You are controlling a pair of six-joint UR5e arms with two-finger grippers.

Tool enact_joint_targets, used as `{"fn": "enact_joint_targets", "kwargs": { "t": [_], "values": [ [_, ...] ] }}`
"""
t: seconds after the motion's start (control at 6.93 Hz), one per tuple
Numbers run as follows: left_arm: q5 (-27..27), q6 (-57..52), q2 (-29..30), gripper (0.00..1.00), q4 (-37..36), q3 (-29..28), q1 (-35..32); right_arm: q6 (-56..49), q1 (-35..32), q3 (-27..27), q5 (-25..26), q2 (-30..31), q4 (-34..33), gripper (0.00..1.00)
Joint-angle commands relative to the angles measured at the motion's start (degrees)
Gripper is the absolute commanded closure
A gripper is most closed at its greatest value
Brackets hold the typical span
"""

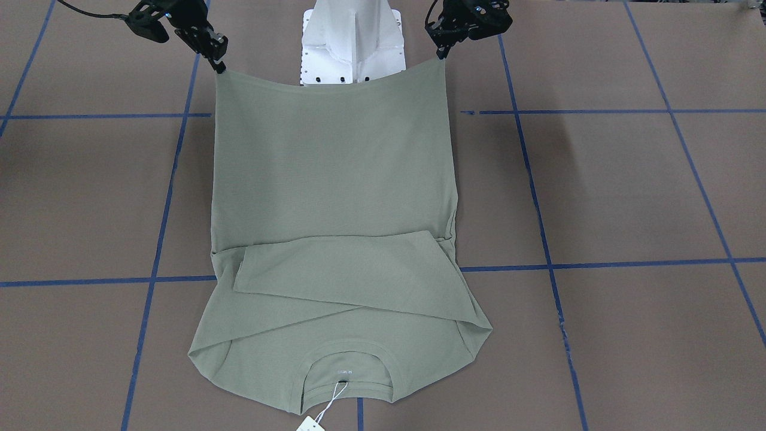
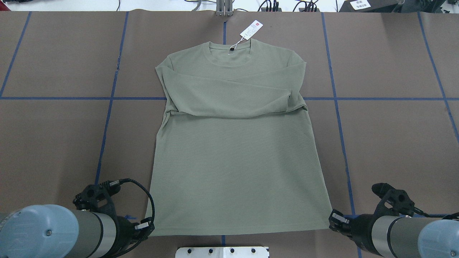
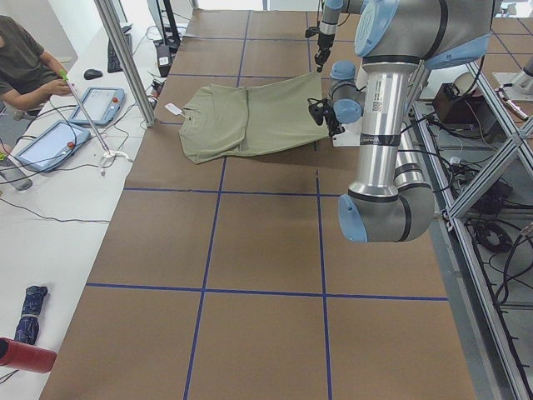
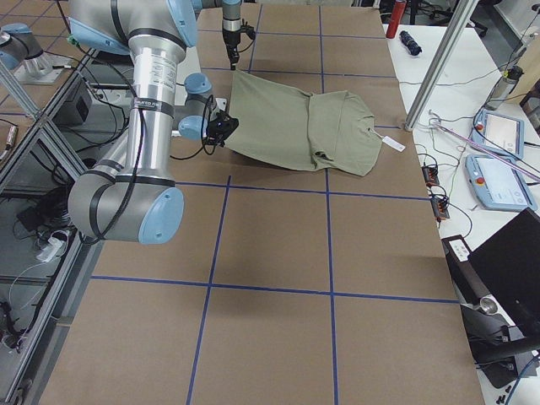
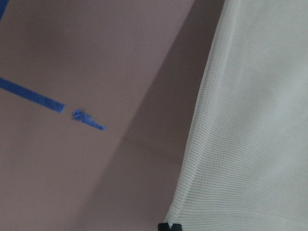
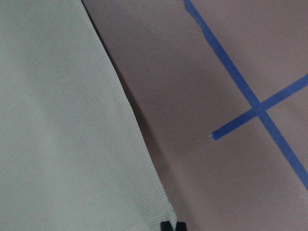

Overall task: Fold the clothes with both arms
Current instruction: 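Lift the hem with both grippers and fold it toward the collar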

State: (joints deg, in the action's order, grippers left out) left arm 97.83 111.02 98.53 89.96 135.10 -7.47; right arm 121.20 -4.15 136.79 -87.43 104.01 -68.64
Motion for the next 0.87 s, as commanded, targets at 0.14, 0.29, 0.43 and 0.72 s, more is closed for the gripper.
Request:
{"fn": "enact_joint_targets", "kwargs": {
  "t": [0.14, 0.29, 0.43, 0.72],
  "values": [
    [-0.5, -0.2, 8.1, 1.0, -1.0, -3.1, -7.1, -3.2, -8.3, 0.1, 0.2, -0.2, -0.2, 1.0],
    [-0.4, -7.2, 13.7, 1.0, -1.0, -7.9, -12.5, -13.0, -13.4, -0.3, 0.0, -1.9, -3.3, 1.0],
    [-0.4, -13.0, 16.8, 1.0, 0.0, -13.4, -17.4, -21.1, -19.1, -3.1, -0.6, -8.4, -6.1, 1.0],
    [-0.3, -19.5, 17.3, 1.0, 13.3, -24.1, -26.6, -30.4, -32.4, -16.5, -8.5, -24.8, -13.9, 1.0]
  ]
}}
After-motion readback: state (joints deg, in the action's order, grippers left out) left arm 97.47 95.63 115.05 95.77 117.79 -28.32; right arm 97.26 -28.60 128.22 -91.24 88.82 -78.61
